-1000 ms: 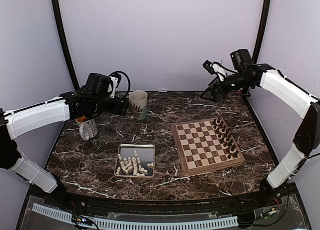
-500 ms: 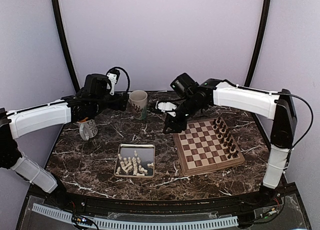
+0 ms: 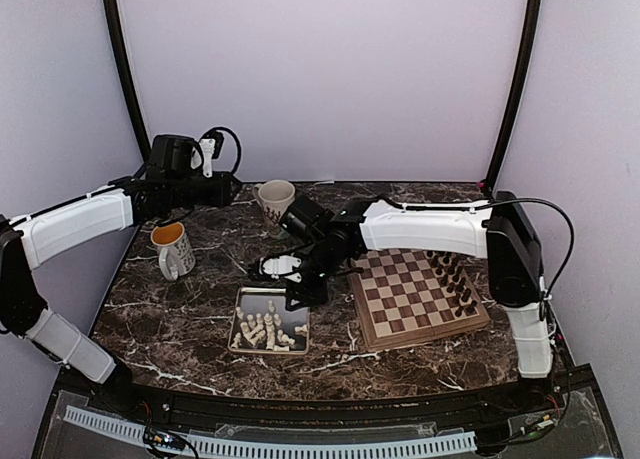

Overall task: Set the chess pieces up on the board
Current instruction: Pick up the pawn from the storage box.

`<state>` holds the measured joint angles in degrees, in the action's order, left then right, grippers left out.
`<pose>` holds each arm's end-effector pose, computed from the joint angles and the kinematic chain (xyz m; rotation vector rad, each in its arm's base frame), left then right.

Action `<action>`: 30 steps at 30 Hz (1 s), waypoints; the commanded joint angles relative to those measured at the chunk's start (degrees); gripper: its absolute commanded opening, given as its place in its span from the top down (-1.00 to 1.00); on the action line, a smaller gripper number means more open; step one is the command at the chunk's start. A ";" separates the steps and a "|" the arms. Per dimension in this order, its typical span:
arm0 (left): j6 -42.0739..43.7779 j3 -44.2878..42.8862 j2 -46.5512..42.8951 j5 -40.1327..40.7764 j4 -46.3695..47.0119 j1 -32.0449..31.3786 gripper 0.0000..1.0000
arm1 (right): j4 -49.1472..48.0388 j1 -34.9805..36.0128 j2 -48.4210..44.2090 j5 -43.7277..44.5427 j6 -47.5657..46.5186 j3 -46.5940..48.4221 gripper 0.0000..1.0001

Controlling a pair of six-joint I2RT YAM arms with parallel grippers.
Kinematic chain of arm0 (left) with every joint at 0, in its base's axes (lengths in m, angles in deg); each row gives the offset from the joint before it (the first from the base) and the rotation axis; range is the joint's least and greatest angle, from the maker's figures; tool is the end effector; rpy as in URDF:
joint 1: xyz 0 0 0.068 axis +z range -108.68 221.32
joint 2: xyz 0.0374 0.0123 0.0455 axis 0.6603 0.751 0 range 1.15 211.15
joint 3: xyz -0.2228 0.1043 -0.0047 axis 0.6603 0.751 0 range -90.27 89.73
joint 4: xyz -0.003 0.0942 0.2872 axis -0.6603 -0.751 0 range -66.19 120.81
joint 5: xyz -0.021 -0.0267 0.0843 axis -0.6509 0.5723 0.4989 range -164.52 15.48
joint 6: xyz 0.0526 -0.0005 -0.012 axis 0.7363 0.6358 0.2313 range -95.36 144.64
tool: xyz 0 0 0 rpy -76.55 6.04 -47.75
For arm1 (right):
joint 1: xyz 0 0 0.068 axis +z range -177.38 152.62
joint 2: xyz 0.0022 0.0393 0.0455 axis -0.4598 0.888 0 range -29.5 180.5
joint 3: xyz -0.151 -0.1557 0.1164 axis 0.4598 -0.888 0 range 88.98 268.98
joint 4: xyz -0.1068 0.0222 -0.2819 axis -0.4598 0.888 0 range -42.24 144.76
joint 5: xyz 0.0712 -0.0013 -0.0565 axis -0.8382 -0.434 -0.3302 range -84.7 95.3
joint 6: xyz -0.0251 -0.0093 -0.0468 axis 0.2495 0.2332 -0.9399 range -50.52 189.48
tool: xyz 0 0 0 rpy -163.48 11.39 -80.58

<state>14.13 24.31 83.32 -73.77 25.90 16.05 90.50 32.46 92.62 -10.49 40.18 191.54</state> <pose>0.3465 -0.1630 0.2815 0.2444 1.9547 -0.3986 0.2367 0.4264 0.1779 -1.9587 1.8569 0.5360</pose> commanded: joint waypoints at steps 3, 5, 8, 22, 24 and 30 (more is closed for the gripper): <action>-1.42 0.36 -2.57 -0.54 -0.72 -0.21 0.07 | -1.40 0.89 4.02 -1.05 1.92 4.30 0.45; -1.59 0.14 -2.50 0.66 -1.11 -0.16 0.03 | -1.42 0.90 5.09 -2.05 2.23 4.69 0.45; -2.19 -0.01 -2.61 0.31 -1.19 -0.18 0.01 | -1.38 0.97 6.83 -2.51 3.20 5.79 0.43; -2.40 -0.49 -2.54 -0.69 -1.80 -0.19 -0.03 | 0.72 0.99 11.12 -3.44 2.39 10.02 0.27; -2.25 -0.53 -2.54 -0.60 -1.87 -0.13 -0.03 | 0.88 0.98 11.50 -3.99 2.24 10.49 0.26; -1.81 -0.58 -2.79 -0.47 -2.00 -0.15 -0.04 | 1.99 0.96 13.21 -5.77 2.05 12.47 0.27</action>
<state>12.12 24.31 82.88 -74.07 24.66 15.78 91.51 32.81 103.94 -14.21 42.54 201.88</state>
